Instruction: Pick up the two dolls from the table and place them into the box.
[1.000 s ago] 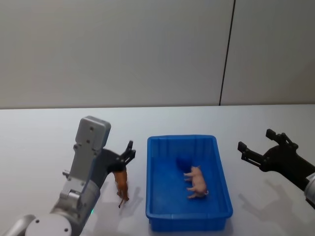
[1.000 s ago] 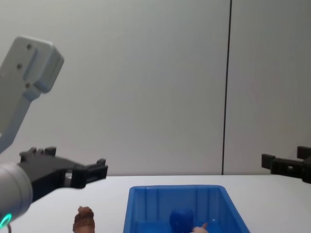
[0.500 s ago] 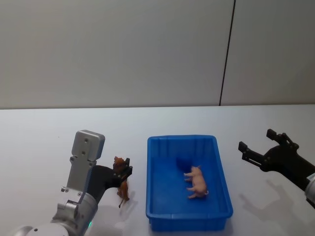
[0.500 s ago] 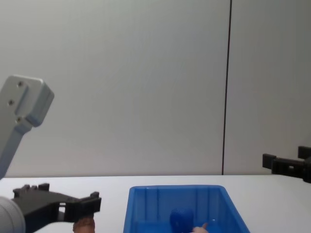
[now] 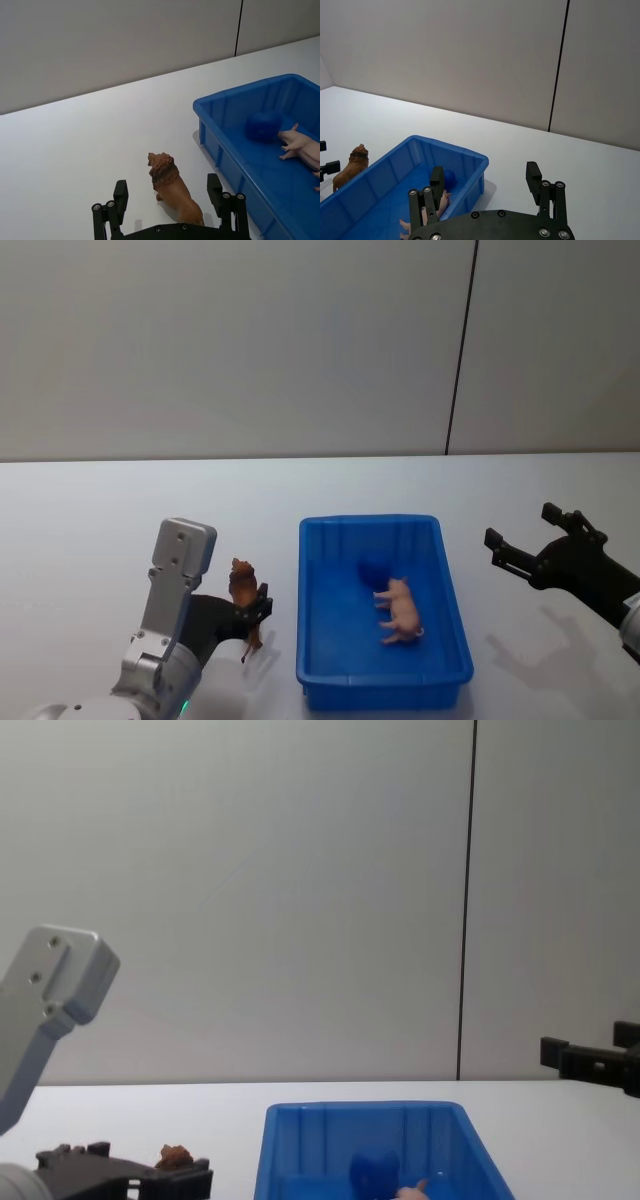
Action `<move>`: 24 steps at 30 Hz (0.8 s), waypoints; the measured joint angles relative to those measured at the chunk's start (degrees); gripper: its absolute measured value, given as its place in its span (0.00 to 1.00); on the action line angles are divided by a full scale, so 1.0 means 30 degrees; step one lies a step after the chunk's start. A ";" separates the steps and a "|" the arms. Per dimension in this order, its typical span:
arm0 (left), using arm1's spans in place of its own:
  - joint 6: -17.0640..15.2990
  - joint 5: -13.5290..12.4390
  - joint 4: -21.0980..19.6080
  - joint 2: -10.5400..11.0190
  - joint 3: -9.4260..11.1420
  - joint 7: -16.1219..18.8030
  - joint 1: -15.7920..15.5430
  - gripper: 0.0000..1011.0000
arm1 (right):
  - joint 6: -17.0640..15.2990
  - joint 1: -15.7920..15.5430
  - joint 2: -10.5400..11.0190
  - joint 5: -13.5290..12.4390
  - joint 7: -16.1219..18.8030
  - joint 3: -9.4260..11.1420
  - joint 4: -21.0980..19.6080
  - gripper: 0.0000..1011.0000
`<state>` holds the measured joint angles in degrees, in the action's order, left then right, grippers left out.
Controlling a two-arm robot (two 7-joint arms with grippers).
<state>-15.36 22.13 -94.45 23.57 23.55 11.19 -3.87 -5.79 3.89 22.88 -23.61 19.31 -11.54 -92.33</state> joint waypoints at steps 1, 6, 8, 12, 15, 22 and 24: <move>-0.0021 0.0012 0.0080 -0.0022 -0.0003 -0.0062 -0.0018 0.99 | 0.0000 -0.0001 0.0000 0.0001 0.0000 0.0001 0.0000 0.99; -0.0106 0.0114 0.0481 -0.0155 -0.0029 -0.0509 -0.0113 0.99 | 0.0000 -0.0001 -0.0001 0.0001 0.0001 0.0000 0.0001 0.99; -0.0117 0.0156 0.0659 -0.0210 -0.0040 -0.0709 -0.0157 0.99 | 0.0000 0.0000 0.0000 0.0001 0.0001 0.0000 0.0001 0.99; -0.0118 0.0209 0.0967 -0.0303 -0.0061 -0.1157 -0.0234 0.99 | -0.0001 0.0000 0.0001 0.0001 0.0002 0.0000 0.0001 0.99; -0.0108 0.0244 0.1164 -0.0368 -0.0068 -0.1485 -0.0290 0.99 | -0.0001 0.0001 0.0001 0.0001 0.0003 0.0000 0.0001 0.99; -0.0145 0.0287 0.1552 -0.0511 -0.0075 -0.1831 -0.0353 0.99 | -0.0001 0.0000 0.0000 0.0001 0.0003 -0.0001 0.0001 0.99; -0.0196 0.0287 0.1644 -0.0548 -0.0076 -0.1863 -0.0362 0.99 | 0.0000 0.0000 0.0000 0.0001 0.0003 0.0000 0.0001 0.99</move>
<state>-15.95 22.99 -89.52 21.92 23.33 5.60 -4.96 -5.79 3.89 22.88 -23.60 19.32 -11.54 -92.33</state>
